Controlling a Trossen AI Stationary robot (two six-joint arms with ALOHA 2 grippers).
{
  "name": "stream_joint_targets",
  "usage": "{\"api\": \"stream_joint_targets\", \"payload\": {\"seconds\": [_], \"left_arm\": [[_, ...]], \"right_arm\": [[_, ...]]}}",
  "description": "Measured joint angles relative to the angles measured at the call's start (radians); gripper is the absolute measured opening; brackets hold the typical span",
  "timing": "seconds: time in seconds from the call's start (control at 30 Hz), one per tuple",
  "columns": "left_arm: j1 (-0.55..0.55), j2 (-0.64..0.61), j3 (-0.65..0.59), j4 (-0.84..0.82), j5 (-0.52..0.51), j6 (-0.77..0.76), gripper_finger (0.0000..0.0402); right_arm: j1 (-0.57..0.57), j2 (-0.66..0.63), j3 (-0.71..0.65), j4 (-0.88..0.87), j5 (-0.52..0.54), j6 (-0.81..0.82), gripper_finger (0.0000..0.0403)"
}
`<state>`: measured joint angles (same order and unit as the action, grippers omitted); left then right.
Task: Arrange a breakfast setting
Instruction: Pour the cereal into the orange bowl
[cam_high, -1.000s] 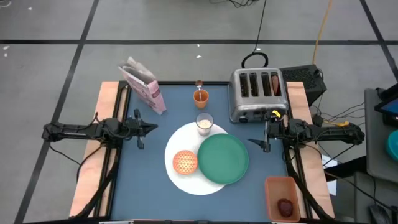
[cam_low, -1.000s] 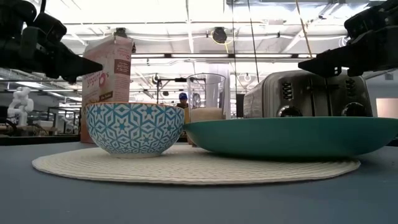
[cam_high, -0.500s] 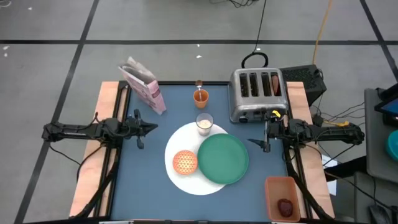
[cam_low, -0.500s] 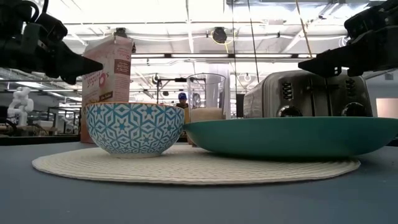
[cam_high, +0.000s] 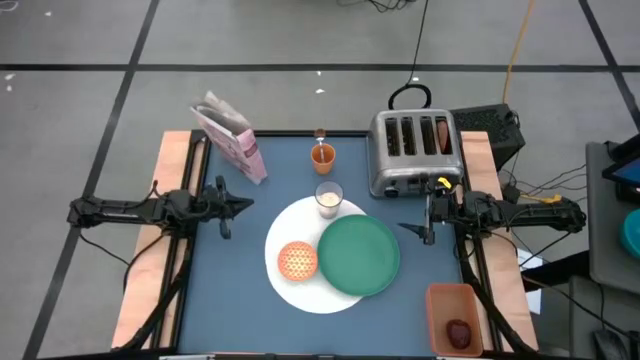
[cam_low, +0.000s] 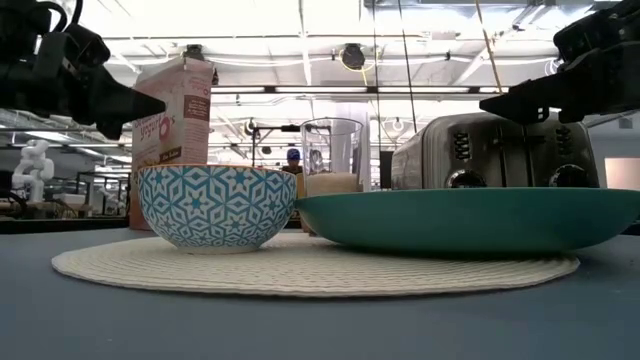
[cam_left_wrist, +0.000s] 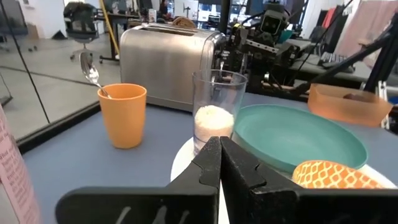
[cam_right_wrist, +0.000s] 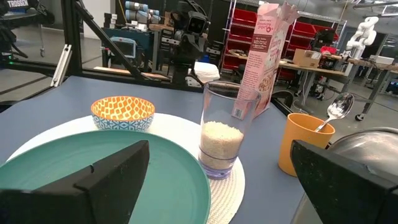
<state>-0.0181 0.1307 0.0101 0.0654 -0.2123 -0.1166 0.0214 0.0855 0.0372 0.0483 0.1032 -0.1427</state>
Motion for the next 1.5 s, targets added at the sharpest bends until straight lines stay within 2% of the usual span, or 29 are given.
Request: {"api": "stream_joint_targets", "payload": {"seconds": [0.1,0.2,0.4,0.6,0.77,1.07,1.3,1.5], "left_arm": [[0.0,0.0,0.0,0.0,0.0,-0.062,0.0013],[0.0,0.0,0.0,0.0,-0.007,-0.168,0.0037],[0.0,0.0,0.0,-0.006,-0.075,-0.282,0.0112],[0.0,0.0,0.001,-0.006,-0.125,-0.332,0.0192],[0.0,0.0,0.001,-0.006,-0.129,-0.338,0.0234],[0.0,0.0,0.001,0.062,-0.129,-0.368,0.0244],[0.0,0.0,0.005,0.277,-0.122,-0.299,0.0244],[0.0,0.019,0.119,0.25,-0.121,-0.238,0.0244]], "right_arm": [[0.0,0.0,0.0,0.0,0.0,0.0,0.0384],[0.0,0.0,0.0,0.0,0.0,0.0,0.0384],[0.0,0.0,0.0,0.0,0.0,0.0,0.0384],[0.0,0.0,0.0,0.0,0.0,0.0,0.0384],[0.0,0.0,0.0,0.0,0.0,0.0,0.0384],[0.0,0.0,0.0,0.0,0.0,0.0,0.0384],[0.0,0.0,0.0,0.0,0.0,0.0,0.0384],[0.0,0.0,0.0,0.0,0.001,-0.001,0.0384]]}}
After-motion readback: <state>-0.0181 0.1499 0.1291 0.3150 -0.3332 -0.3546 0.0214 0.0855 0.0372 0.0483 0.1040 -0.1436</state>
